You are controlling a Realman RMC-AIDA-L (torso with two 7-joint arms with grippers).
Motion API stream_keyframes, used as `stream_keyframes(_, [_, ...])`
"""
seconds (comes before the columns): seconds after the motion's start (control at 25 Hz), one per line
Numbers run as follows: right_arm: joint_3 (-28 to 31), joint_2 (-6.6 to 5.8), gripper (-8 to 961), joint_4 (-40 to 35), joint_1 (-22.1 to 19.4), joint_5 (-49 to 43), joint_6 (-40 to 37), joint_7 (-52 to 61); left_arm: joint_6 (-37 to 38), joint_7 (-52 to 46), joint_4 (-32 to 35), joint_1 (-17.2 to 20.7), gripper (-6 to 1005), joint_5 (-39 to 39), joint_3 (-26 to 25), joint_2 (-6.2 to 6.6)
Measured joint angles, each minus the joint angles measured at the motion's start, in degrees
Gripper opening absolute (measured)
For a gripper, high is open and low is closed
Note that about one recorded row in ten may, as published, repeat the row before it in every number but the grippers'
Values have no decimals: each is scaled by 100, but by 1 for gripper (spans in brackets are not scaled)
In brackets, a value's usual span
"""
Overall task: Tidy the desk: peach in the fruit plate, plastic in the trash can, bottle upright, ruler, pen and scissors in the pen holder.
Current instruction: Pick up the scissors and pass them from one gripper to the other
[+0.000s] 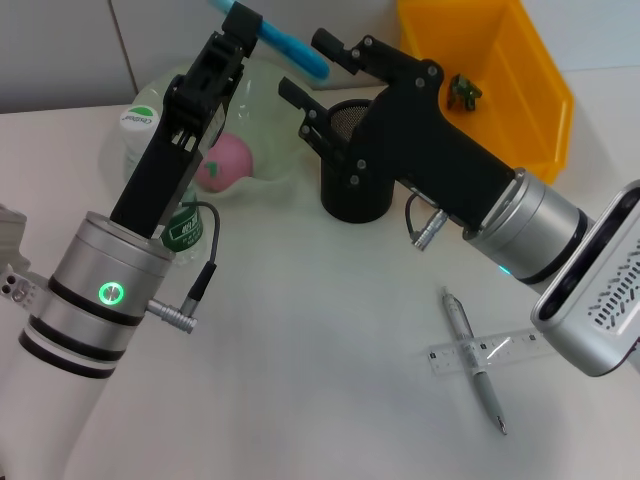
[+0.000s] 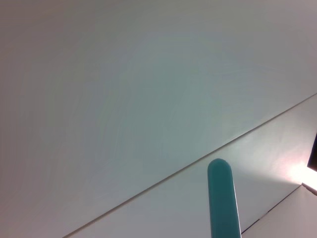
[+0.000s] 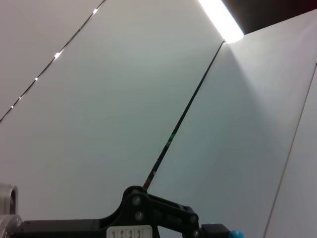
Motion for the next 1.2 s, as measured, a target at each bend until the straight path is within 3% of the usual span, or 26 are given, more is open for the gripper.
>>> stream_keyframes(0.48, [0, 0, 394, -5, 67, 26, 105, -6, 0, 4, -27, 29, 341, 0, -8, 0])
stream_keyframes(1.2, [0, 0, 287, 4, 101, 22, 143, -8, 1, 9, -27, 52, 349, 1, -8, 0])
